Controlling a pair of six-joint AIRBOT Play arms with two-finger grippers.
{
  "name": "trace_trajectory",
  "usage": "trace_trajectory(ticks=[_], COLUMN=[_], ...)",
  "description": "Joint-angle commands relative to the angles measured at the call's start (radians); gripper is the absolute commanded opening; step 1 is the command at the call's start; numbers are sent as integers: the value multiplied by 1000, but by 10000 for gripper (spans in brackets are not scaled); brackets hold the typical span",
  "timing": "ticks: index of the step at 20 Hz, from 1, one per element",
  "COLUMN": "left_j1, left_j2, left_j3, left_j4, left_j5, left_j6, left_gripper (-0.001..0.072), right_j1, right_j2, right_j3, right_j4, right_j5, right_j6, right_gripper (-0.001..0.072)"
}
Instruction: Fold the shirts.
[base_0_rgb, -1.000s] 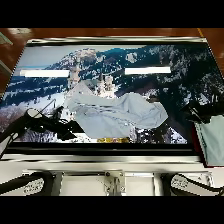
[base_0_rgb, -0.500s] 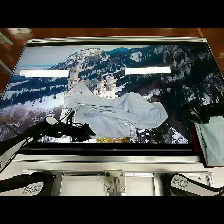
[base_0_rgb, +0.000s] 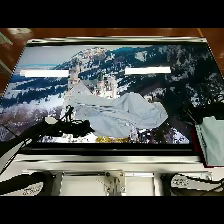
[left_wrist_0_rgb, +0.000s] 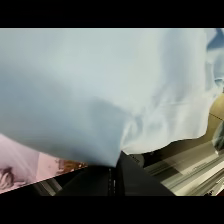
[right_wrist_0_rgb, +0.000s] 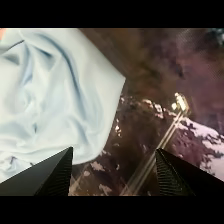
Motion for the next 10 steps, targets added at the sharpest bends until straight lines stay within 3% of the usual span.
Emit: trace_trajectory(ticks=[1, 10], left_j1=[-1, 0], left_j2=[60, 204], left_j3=[1, 1], left_j4=[-5, -5], left_j5=[5, 2], left_j6=[39, 58], left_gripper=[41, 41], right_j1=[54, 204], right_j2=[-69, -178], right_j3=[0, 0], right_j4=[5, 5], right_j5=[-66, -282], right_j6=[27, 156], right_gripper=[642, 641])
